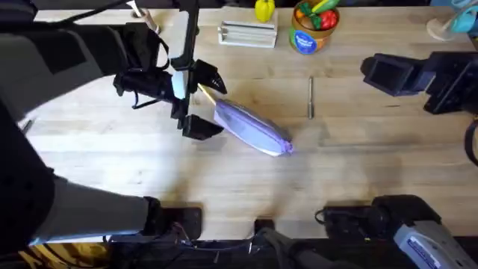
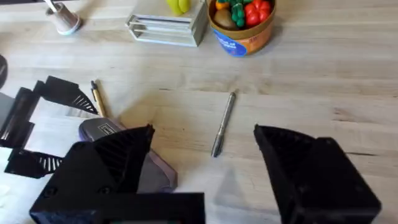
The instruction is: Unzip the bag, pick up the pens from the table one at a time and place them inside, then zip the bag closed.
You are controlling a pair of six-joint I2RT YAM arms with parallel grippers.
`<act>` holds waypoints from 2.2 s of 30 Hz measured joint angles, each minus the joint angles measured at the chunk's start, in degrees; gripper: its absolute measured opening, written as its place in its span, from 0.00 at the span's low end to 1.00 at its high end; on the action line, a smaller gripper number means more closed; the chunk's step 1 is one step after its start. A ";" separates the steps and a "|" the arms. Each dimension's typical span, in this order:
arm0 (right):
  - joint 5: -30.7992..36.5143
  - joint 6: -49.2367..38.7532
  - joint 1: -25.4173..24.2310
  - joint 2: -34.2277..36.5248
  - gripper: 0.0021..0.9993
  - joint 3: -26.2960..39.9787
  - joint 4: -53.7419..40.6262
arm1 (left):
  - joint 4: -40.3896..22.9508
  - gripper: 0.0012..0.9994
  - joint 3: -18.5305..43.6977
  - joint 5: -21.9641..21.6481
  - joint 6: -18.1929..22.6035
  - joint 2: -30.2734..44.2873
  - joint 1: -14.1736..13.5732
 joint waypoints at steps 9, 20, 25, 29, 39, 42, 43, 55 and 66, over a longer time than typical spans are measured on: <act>-0.01 0.01 0.00 0.00 1.00 0.00 0.00 | 0.07 0.99 0.00 -0.45 0.00 0.02 -2.03; -0.02 0.01 0.00 0.00 1.00 0.00 0.00 | 3.35 0.39 0.00 -4.31 0.26 0.74 -3.26; 0.00 0.05 0.00 0.00 1.00 0.00 0.02 | 3.61 0.05 0.04 -4.35 0.76 0.74 -3.26; -4.30 2.38 0.00 0.00 1.00 -0.21 -1.44 | 3.61 0.04 0.04 -4.35 0.79 0.74 -3.26; -12.06 5.62 7.97 1.91 1.00 -12.48 -5.92 | 3.61 0.04 0.04 -4.35 0.79 0.74 -3.26; -12.39 5.54 13.19 2.17 1.00 -14.55 -5.76 | 3.61 0.04 0.04 -4.35 0.81 0.74 -3.26; -12.41 5.51 15.07 2.57 1.00 -15.03 -5.64 | 3.61 0.04 0.04 -4.35 0.79 0.74 -3.26; -9.94 4.24 27.05 17.37 1.00 -16.72 1.93 | 3.65 0.04 0.04 -4.35 0.79 0.74 -3.26; -12.36 2.47 27.06 27.76 0.82 -16.72 10.35 | 3.65 0.04 0.04 -4.35 0.79 0.74 -3.26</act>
